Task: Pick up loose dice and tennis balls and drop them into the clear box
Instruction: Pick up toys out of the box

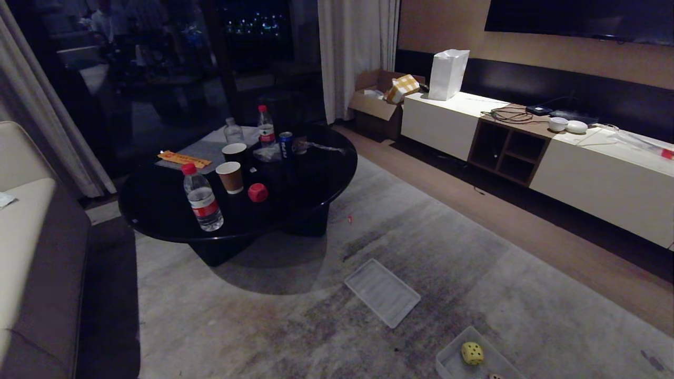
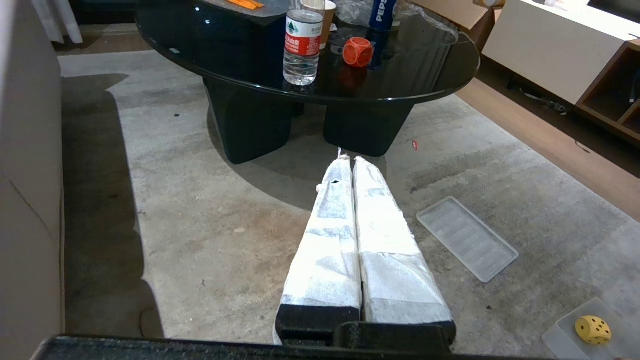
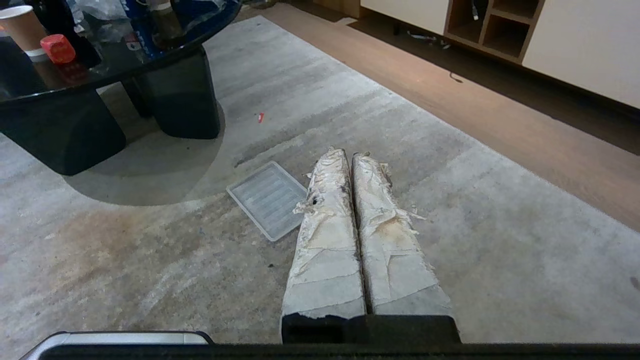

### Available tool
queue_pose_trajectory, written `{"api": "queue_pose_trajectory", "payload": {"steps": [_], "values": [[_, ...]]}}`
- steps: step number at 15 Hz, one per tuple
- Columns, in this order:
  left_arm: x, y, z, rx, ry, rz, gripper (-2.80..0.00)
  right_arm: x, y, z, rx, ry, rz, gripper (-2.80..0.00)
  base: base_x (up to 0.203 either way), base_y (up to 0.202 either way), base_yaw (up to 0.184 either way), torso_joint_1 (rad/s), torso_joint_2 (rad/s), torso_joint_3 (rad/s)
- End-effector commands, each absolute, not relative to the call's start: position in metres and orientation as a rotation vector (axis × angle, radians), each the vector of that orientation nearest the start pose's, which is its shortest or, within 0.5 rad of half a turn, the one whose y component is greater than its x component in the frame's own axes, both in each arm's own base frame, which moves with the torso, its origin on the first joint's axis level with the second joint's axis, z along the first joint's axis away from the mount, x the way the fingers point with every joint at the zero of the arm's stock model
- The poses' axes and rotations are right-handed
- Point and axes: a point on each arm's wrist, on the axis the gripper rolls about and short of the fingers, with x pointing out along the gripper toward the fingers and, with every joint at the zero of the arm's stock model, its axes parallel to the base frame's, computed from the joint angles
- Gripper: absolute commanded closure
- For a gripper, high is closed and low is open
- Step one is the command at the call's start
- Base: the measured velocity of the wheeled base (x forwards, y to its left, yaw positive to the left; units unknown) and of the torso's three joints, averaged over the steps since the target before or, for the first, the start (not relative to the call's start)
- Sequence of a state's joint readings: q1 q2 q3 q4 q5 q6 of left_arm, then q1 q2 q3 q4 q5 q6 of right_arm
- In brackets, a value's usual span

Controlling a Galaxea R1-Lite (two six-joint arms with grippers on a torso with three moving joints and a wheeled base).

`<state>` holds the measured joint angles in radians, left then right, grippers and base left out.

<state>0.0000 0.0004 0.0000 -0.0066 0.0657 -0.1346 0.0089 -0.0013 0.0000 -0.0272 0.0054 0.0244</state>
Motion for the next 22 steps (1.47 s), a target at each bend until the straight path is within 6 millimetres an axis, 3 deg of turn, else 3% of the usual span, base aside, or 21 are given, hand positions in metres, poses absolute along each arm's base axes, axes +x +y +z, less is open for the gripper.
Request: {"api": "queue_pose_trajectory", "payload": {"steps": [1,6,22], "values": [[-0.0227,0.0015,0.0761,-0.134,-0.009,0.066,0.00,-0.0221,-0.0001,0.0758,0.025,-0.018,0.016,0.00,0.000,0.000,0.000,0.002,0.01,0.031],[-0.0228,0.0015,0.0761,-0.134,-0.010,0.065,0.00,-0.0220,-0.0001,0.0758,0.023,-0.017,0.016,0.00,0.000,0.001,0.011,0.000,0.00,0.001],[-0.0227,0.0015,0.0757,-0.135,-0.009,0.066,0.00,-0.0221,-0.0001,0.0758,0.023,-0.018,0.016,0.00,0.001,-0.006,0.141,0.001,0.00,0.002]]}}
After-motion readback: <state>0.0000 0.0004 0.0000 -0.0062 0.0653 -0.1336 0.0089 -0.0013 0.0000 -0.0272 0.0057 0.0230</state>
